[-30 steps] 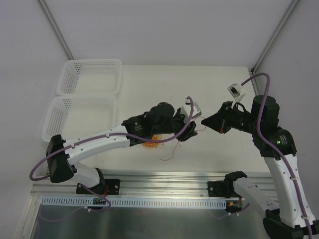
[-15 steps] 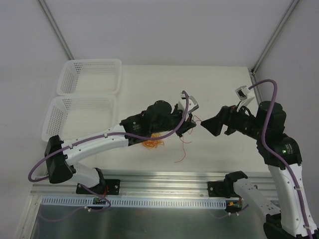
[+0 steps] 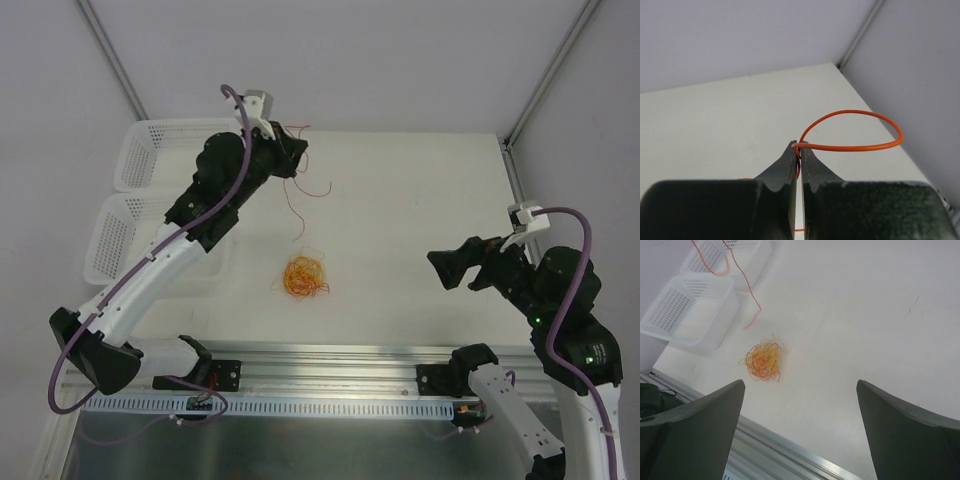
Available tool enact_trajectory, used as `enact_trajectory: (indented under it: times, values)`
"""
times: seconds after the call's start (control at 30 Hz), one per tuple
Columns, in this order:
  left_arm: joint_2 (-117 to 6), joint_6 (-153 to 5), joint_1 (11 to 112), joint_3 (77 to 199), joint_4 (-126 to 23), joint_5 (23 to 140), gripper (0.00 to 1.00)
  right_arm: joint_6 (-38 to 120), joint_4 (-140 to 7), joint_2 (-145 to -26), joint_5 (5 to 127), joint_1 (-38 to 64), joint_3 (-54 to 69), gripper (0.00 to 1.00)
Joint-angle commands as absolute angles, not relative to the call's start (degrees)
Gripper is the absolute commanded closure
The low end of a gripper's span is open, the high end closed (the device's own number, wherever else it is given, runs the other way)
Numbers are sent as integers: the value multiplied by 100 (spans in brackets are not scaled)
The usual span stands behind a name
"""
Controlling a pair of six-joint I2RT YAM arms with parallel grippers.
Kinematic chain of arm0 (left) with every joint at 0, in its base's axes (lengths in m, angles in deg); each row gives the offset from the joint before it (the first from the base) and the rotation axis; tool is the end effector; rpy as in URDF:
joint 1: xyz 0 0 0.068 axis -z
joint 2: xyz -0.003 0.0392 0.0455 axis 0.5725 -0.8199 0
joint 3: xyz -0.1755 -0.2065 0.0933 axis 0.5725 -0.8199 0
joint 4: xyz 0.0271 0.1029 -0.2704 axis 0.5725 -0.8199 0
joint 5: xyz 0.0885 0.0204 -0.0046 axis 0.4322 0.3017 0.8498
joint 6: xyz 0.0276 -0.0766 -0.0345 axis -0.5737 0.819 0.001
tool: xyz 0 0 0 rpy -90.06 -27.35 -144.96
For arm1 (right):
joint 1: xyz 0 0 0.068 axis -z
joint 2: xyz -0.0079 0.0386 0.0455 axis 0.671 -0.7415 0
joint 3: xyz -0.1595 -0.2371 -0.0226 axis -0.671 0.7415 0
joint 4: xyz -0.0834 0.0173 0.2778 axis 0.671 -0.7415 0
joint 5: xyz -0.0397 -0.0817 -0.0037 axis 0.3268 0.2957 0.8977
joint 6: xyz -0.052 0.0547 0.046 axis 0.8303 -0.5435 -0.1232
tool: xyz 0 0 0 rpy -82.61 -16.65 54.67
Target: Untangle the cables
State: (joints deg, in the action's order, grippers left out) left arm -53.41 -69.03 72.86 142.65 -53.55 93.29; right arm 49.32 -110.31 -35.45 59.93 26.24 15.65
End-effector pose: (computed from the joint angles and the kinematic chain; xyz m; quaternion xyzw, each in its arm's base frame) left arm 0.2885 -0.2191 0.4674 0.1056 0.6746 -0.3161 0.6587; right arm 0.1051 0.0495 0.4497 -0.1904 0.7263 0.1728 0.6375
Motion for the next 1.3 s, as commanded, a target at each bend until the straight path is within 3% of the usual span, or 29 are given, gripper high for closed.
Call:
enact_trajectory:
  times: [0.0, 0.37, 0.93, 1.03, 1.13, 1.17, 1.27]
  values:
    - [-5045, -6699, 6729, 14744, -5042, 9657, 100, 4912, -11174, -3569, 6181, 2597, 1793, 0]
    - [-6063, -6594, 4101, 15886, -4910, 9860, 100, 4965, -11165, -3630, 6172, 2597, 1916, 0]
    - [-9350, -6612, 2667, 17917, -4902, 9675, 98, 4991, -11288, -4061, 6145, 2597, 1987, 0]
    - [-9562, -6445, 2587, 17777, -4902, 9675, 85, 4983, -11350, -4105, 6180, 2597, 1987, 0]
    - [-9589, -6304, 2534, 17514, -4910, 9631, 54, 4974, -11350, -4131, 6181, 2597, 2022, 1]
    - [-9563, -6217, 2482, 17356, -4919, 9588, 38, 4956, -11350, -4166, 6172, 2597, 2039, 1]
    - [-9396, -6190, 2412, 17153, -4963, 9552, 20, 4947, -11437, -4280, 6207, 2597, 2005, 0]
